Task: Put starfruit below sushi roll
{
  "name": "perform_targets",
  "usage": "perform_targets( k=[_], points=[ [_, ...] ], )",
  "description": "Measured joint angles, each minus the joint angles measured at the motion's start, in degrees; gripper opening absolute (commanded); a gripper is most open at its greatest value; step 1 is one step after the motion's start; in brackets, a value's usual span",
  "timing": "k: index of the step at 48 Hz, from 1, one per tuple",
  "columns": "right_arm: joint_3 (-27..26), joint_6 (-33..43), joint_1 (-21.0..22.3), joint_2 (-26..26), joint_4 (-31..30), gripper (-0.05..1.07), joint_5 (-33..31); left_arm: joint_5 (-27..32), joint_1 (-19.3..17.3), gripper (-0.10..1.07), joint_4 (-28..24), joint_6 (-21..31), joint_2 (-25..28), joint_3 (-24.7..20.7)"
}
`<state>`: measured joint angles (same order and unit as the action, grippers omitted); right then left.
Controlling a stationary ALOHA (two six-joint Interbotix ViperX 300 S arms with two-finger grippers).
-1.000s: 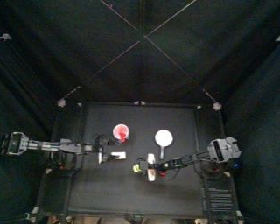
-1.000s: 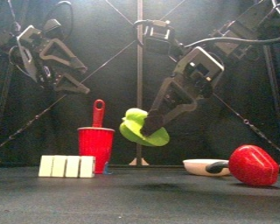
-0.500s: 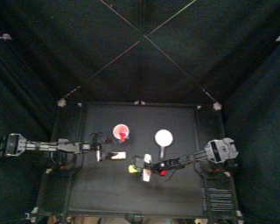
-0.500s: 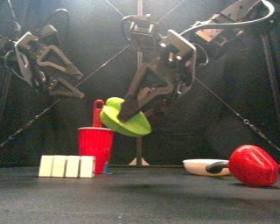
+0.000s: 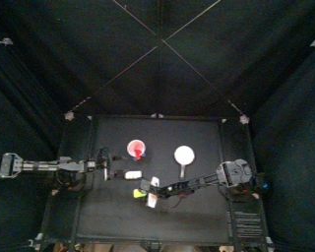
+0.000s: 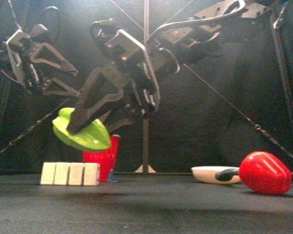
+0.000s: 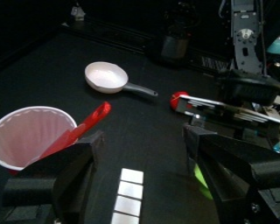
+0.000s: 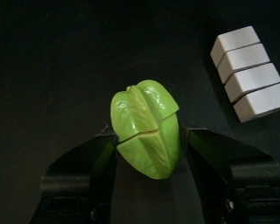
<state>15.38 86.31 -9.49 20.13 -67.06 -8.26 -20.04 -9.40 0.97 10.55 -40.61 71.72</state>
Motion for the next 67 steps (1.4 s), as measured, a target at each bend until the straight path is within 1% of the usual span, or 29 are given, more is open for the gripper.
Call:
perform_targets(
  k=[8,20,28,47,53,67],
  points=[
    [-3.25,0.0,-0.26,2.99,2.64,0.65,-0.09,0.0,-0.35,1.04,0.09,0.09,-0.09,0.0],
    [-6.33,0.09,-0.88,5.71,6.94,0.66,-0.09,0.0,-0.44,1.04,0.09,0.0,-0.09,0.0],
    [-7.03,0.09,-1.14,7.12,8.35,0.66,0.0,0.0,-0.44,1.04,0.09,0.0,-0.09,0.0],
    [-7.03,0.0,-1.14,7.56,8.44,0.67,-1.23,0.0,-0.44,1.04,0.09,0.0,-0.09,0.09],
    [-7.03,0.0,-1.14,8.09,8.53,0.71,-1.32,0.0,-0.44,1.04,0.09,0.0,-0.09,0.0],
    [-7.12,0.0,-1.14,8.53,8.44,0.88,-1.41,0.0,-0.53,1.04,0.09,0.0,-0.18,0.0]
  ],
)
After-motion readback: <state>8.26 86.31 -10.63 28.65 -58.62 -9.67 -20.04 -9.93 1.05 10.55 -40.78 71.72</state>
